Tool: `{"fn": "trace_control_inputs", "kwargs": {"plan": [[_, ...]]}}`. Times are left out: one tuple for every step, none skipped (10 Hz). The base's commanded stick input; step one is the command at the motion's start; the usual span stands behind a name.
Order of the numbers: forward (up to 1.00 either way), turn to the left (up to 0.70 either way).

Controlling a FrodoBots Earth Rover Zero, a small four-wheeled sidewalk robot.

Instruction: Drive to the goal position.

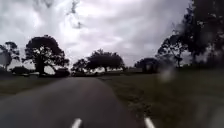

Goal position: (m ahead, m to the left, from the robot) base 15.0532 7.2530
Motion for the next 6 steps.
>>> {"fn": "trace_control_inputs", "kwargs": {"plan": [[0.85, 0.10], [0.85, 0.04], [0.85, 0.16], [0.85, 0.34], [0.85, 0.29], [0.85, 0.03]]}}
